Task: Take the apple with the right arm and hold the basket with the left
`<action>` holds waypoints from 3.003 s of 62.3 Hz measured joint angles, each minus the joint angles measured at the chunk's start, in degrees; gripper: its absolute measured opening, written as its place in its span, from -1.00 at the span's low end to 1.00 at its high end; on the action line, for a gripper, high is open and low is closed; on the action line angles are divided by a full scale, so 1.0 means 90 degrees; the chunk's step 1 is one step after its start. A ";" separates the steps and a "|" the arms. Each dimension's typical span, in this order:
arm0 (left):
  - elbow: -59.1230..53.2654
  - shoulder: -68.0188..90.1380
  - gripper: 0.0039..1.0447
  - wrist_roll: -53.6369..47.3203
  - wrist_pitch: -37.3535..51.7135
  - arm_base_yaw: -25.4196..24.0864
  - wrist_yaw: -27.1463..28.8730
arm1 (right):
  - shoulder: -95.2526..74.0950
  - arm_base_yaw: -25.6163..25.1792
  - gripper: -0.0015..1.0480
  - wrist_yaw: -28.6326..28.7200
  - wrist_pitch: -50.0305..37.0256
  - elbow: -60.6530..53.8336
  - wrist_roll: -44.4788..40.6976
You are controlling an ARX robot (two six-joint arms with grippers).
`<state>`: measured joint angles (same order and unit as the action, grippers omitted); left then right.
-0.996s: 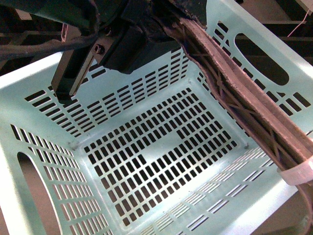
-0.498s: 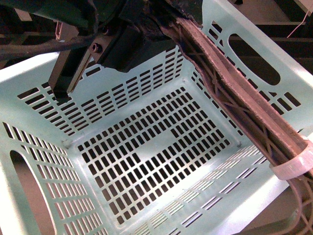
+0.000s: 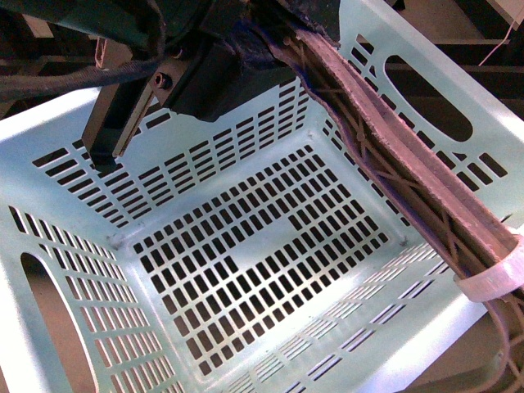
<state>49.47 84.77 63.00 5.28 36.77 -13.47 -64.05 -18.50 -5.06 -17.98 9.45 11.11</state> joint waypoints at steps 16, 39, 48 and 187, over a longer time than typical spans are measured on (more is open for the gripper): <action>0.0000 0.0000 -0.87 0.0002 0.0000 0.0000 -0.0002 | -0.4498 -0.0432 0.83 -0.0010 -0.2674 0.1008 -0.0916; 0.0000 0.0000 -0.87 0.0002 0.0000 0.0000 -0.0007 | -0.7196 -0.0199 0.83 -0.0364 -0.2589 0.2356 -0.0787; 0.0000 0.0000 -0.87 0.0002 0.0000 0.0000 -0.0002 | -0.7397 -0.0080 0.83 -0.0367 -0.2324 0.2844 -0.0605; 0.0000 0.0000 -0.87 0.0000 0.0000 0.0000 -0.0005 | -0.0612 0.5117 0.49 -0.0466 0.0335 0.2266 0.1037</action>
<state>49.47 84.77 63.00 5.28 36.77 -13.52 -69.56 27.55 -9.26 -14.96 29.85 20.45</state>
